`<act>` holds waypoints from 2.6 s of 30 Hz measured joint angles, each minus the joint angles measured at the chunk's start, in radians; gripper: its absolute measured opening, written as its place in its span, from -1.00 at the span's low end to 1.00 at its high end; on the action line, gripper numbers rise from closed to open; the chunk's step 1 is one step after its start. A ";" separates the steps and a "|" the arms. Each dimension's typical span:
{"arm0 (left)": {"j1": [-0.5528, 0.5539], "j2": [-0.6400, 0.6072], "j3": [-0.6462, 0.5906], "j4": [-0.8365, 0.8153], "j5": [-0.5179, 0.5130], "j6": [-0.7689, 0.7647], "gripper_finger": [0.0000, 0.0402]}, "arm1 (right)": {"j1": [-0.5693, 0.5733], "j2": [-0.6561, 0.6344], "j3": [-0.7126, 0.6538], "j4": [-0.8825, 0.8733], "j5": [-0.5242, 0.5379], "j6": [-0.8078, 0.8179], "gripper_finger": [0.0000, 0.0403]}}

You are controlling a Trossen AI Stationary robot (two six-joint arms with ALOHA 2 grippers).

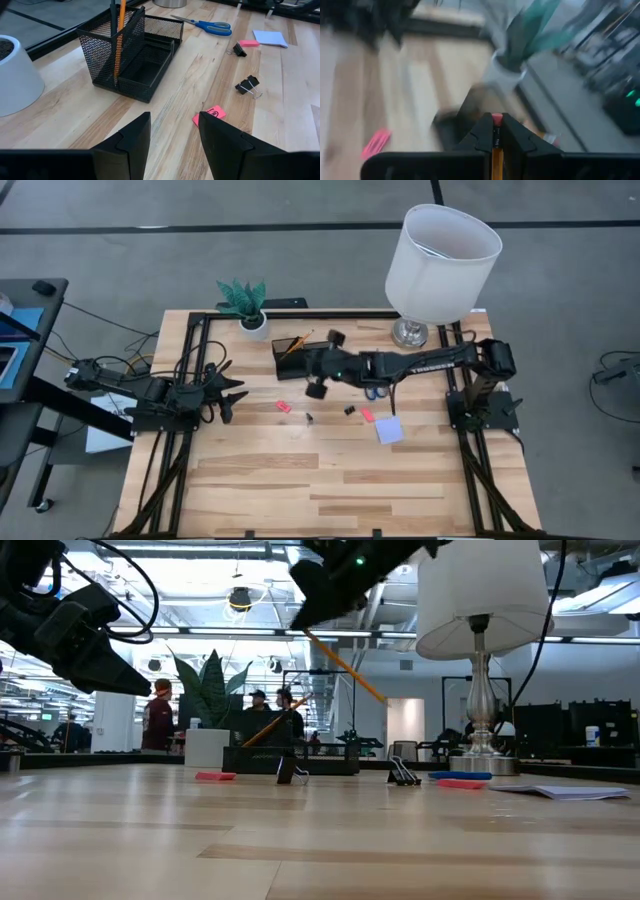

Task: Pick and place office supplies into organizer
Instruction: Put the yellow pencil into the black desk organizer

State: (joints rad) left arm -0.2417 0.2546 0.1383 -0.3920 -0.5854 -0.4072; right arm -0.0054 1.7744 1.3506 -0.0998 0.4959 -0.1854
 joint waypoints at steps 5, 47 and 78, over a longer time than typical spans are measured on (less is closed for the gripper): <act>0.000 0.000 0.000 0.000 0.000 0.000 -0.21 | -0.052 0.000 0.000 0.210 -0.054 -0.088 -0.95; 0.000 0.000 0.000 -0.001 -0.001 0.001 -0.21 | -0.273 0.288 0.036 1.087 -0.495 0.070 -0.95; 0.000 0.000 0.000 -0.002 0.000 0.001 -0.21 | -0.285 0.391 0.066 1.096 -0.469 0.159 -0.81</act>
State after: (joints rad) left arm -0.2417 0.2550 0.1383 -0.3935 -0.5854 -0.4065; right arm -0.2905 2.1658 1.4170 0.9958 0.0265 -0.0264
